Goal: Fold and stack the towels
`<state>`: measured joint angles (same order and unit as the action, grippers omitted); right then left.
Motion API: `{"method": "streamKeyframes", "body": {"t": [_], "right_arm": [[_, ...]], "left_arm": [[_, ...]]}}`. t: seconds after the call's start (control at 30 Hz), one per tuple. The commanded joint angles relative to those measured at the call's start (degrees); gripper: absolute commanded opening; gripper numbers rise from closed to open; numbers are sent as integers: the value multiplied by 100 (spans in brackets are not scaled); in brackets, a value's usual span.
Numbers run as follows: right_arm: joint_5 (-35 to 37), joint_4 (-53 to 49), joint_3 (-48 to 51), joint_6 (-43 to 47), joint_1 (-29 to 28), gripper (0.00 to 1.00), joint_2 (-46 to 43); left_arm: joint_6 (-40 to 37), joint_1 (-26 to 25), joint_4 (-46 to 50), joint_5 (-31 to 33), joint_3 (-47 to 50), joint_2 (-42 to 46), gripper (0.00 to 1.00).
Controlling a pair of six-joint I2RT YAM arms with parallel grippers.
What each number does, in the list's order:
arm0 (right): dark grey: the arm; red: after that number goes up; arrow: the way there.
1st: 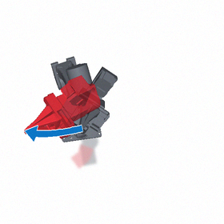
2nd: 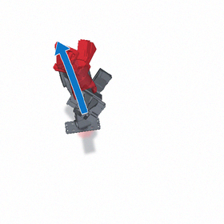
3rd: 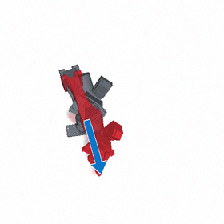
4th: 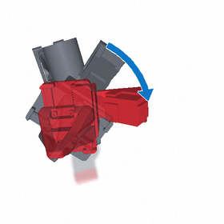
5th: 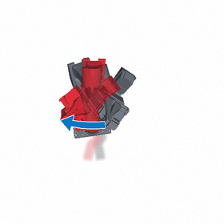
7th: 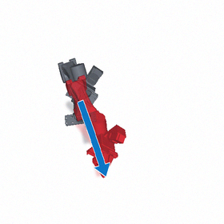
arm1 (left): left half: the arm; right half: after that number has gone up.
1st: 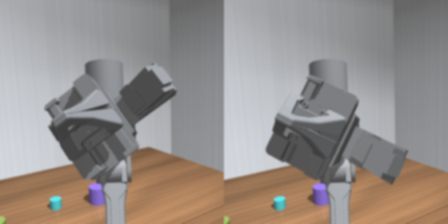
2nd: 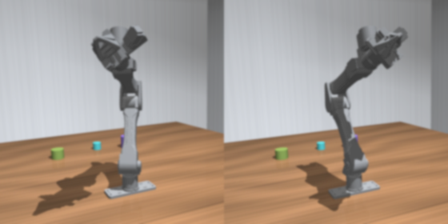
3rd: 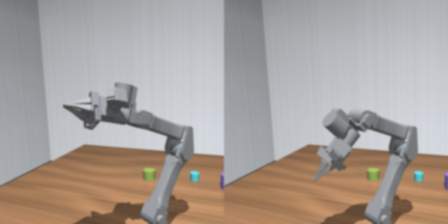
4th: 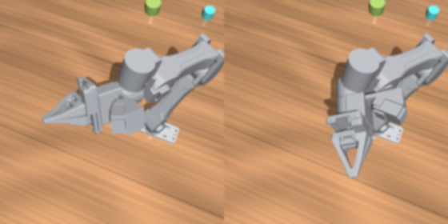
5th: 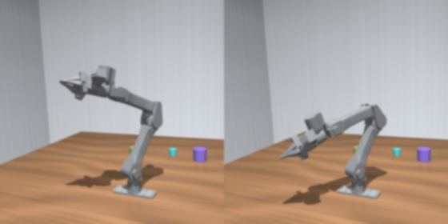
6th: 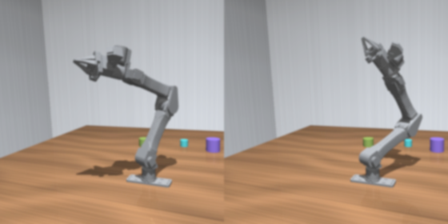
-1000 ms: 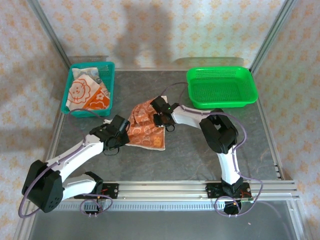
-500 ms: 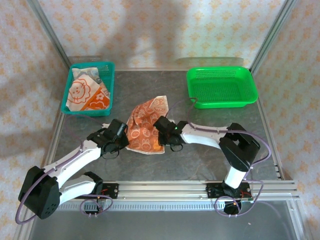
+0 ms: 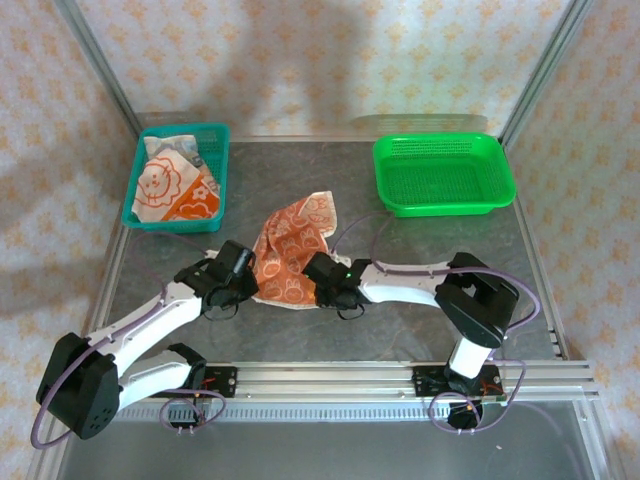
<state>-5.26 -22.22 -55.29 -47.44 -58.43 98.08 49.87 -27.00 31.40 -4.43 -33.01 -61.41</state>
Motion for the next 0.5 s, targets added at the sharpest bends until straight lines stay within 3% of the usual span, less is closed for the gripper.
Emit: {"method": "streamKeyframes", "body": {"t": [0.0, 0.1, 0.2, 0.47], "right_arm": [[231, 5, 121, -219, -127, 30, -106], [130, 134, 205, -248, -165, 25, 5], [211, 125, 178, -199, -163, 0, 14], [1583, -965, -602, 445, -155, 0, -1151]], "left_arm": [[0, -7, -53, -23, 75, 111, 0], [39, -8, -104, -36, 118, 111, 0], [68, -12, -110, -66, 108, 130, 0], [12, -7, 511, 160, -1048, 458, 0]]}}
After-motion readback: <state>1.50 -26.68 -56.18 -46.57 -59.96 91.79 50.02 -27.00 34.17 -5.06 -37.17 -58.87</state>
